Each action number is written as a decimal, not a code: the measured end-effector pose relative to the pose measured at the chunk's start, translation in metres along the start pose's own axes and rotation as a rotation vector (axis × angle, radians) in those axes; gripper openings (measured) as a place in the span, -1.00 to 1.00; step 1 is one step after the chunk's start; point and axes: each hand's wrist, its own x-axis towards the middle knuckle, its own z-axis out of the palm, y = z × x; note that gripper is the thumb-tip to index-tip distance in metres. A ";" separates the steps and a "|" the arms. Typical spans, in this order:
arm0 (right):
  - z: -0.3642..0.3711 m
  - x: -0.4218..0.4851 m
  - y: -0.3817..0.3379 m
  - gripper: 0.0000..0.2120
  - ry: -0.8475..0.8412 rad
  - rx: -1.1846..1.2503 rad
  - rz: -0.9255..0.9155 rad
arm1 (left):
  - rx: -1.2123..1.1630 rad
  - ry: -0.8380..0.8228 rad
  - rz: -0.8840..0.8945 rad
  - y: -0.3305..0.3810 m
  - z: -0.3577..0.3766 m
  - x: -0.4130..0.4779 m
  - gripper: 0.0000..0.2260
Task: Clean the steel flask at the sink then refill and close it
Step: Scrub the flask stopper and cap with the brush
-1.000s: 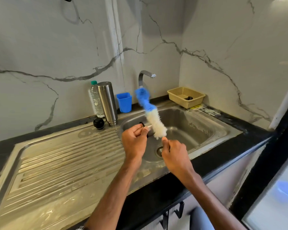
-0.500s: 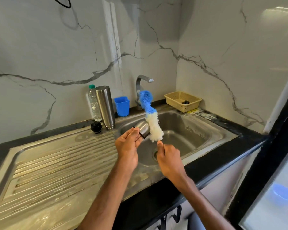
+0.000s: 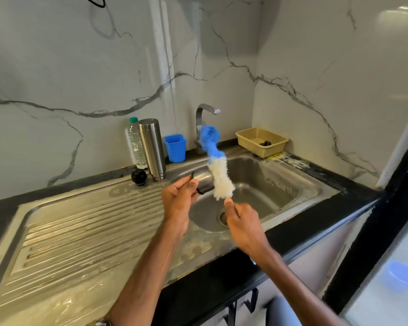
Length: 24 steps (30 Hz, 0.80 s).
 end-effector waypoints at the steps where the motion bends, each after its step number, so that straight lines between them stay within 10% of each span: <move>1: 0.001 -0.003 0.001 -0.55 -0.005 -0.003 -0.012 | -0.039 0.007 -0.031 0.002 -0.001 0.002 -0.79; 24: 0.045 0.093 -0.034 -0.58 -0.095 0.487 0.087 | -0.180 -0.059 -0.144 0.028 -0.062 -0.004 -0.86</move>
